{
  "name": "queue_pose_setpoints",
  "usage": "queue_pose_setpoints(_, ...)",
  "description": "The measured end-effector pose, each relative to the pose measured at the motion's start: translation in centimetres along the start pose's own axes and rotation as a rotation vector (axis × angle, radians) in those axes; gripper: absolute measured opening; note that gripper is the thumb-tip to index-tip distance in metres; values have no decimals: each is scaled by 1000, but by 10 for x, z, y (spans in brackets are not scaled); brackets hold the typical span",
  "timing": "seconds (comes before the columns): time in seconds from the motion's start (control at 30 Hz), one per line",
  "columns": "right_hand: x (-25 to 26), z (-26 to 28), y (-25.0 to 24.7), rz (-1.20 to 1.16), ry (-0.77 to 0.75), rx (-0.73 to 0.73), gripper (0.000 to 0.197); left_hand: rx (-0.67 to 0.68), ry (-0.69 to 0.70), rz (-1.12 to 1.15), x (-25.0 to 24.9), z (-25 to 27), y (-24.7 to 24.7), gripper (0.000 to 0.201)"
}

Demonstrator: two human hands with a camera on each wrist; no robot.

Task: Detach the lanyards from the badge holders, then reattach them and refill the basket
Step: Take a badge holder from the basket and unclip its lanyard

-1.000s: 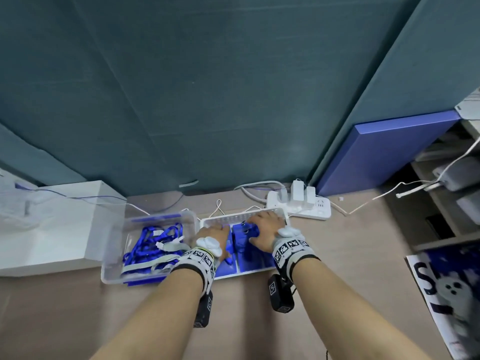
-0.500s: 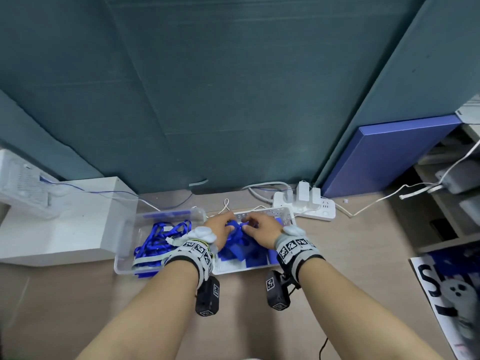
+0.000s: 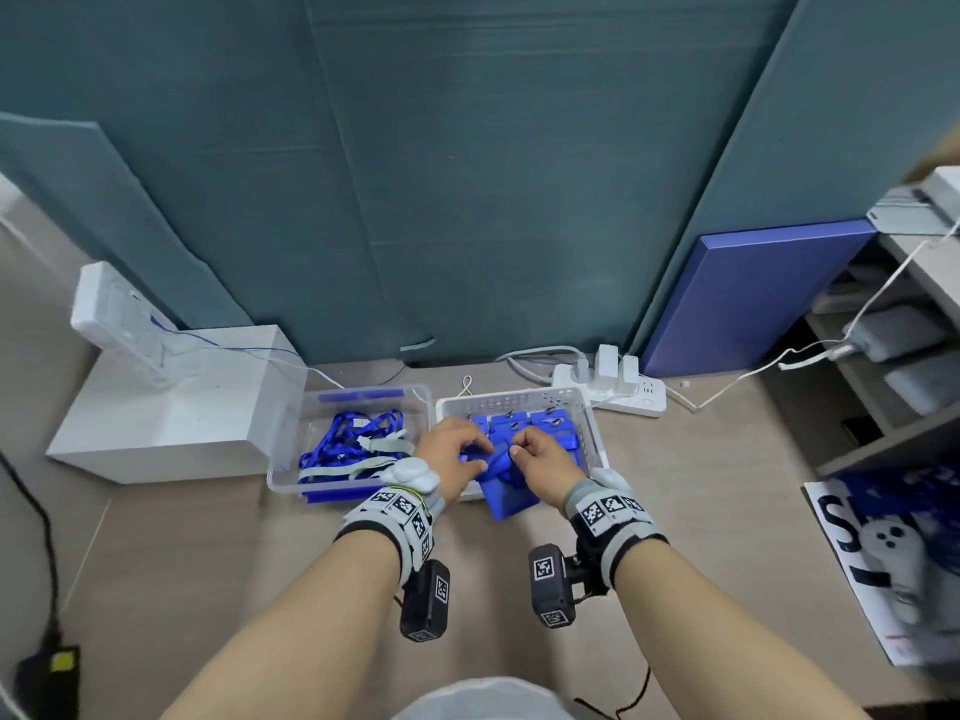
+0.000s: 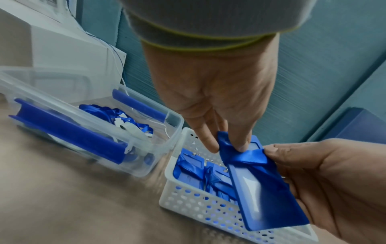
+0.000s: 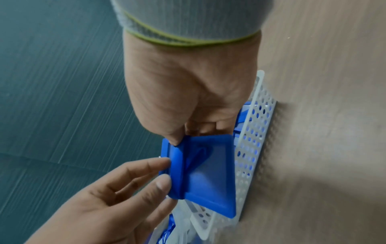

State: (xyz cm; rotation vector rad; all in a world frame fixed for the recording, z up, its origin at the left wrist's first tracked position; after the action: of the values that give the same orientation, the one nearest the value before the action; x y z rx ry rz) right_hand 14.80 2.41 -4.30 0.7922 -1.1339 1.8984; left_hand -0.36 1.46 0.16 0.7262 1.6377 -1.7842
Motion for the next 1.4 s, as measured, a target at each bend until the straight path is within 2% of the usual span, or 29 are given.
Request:
queue_pose_setpoints(0.13, -6, 17, 1, -58, 58, -17, 6, 55, -29, -74, -2, 17, 3, 21)
queue_pose_setpoints(0.2, -5, 26, 3, -109, 63, -9, 6, 51, -49, -77, -2, 23, 4, 16)
queue_pose_setpoints(0.3, -3, 37, 9, -130, 39, 0, 22, 8, -56, -31, -1, 32, 1, 11)
queue_pose_setpoints(0.4, -10, 42, 12, -150, 59, -8, 14, -66, -74, 46, 6, 37, -4, 12)
queue_pose_setpoints(0.5, -12, 48, 16, -220, 82, -7, 9, -145, -178, 75, 21, 42, -8, 23)
queue_pose_setpoints(0.63, -3, 58, 19, -320, 95, 4, 10, -159, -274, 90, 33, 55, -4, 22)
queue_pose_setpoints(0.77, -4, 61, 20, -389, 114, -4, 7, -187, -389, 217, 61, 58, 4, 21)
queue_pose_setpoints(0.9, -2, 65, 23, -480, 119, 9, 5, -213, -455, 290, 49, 72, -13, 28)
queue_pose_setpoints(0.97, 4, 67, 21, -516, 120, 4, 6, -168, -428, 285, 46, 73, -14, 39)
queue_pose_setpoints(1.1, 9, 61, 8, -473, 88, -97, 7, 95, -429, 284, 43, 81, 12, 39)
queue_pose_setpoints(1.2, 2, 56, 6, -444, 117, -124, 9, 147, -481, 277, 52, 85, 24, 37)
queue_pose_setpoints(1.33, -12, 52, 11, -672, 274, -144, 22, 202, -573, 299, 58, 92, 31, 39)
queue_pose_setpoints(1.4, -11, 52, 6, -683, 293, -179, 17, 229, -613, 363, 54, 95, 29, 36)
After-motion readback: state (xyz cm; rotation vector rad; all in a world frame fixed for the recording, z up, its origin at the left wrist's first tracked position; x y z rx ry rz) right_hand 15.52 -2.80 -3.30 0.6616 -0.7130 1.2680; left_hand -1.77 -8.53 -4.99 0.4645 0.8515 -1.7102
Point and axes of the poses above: each hand's wrist, its own z-axis away from the middle knuckle, its own y-axis out of the palm, x = y × z, the point moved 10 cm from there along -z, towards the middle knuckle, and after that the axes turned 6 degrees about -x, right-handed, at the moved point
